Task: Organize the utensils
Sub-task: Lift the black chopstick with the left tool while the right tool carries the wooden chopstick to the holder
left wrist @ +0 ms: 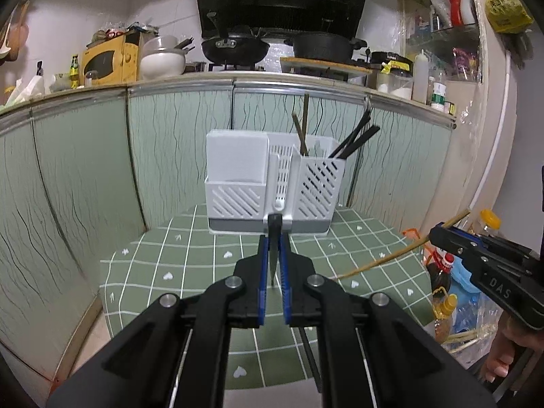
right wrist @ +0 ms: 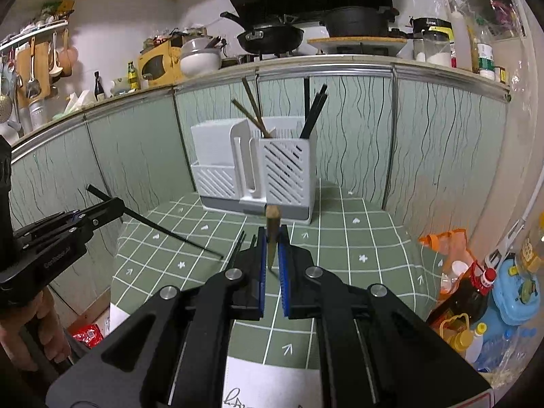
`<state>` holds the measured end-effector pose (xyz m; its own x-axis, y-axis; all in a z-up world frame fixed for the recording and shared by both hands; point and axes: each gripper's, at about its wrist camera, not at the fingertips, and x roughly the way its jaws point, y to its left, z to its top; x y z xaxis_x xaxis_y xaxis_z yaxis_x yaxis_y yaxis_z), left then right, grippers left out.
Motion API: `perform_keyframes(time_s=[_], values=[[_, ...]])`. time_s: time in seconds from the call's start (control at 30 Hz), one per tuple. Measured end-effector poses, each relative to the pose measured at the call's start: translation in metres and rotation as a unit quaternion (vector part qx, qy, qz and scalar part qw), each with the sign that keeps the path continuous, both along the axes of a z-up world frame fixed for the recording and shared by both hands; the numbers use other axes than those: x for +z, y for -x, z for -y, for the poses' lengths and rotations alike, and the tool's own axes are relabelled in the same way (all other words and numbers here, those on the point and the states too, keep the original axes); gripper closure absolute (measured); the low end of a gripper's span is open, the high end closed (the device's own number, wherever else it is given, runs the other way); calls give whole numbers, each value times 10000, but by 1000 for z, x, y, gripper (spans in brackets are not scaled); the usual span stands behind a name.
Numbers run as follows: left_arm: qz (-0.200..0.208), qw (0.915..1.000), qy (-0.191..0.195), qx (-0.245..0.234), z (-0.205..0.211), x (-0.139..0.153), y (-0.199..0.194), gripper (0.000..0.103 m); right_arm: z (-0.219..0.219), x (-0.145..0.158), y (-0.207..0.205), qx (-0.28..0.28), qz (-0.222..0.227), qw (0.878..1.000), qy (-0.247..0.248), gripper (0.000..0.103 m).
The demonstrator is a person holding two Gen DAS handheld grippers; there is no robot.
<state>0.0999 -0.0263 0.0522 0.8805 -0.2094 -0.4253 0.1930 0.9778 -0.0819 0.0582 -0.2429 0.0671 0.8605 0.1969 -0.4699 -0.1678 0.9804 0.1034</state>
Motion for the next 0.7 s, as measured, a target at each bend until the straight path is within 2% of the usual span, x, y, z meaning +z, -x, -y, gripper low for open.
perform_keyframes(time_s=[0.33,0.7], values=[[164,9998,-16,-74,0,24,-5,97,3,25,-4,23,179,9998,-9,96],[161,9998,-37,-138,2,29,-5,97,3,38,-2,55,234,9997,23,96]])
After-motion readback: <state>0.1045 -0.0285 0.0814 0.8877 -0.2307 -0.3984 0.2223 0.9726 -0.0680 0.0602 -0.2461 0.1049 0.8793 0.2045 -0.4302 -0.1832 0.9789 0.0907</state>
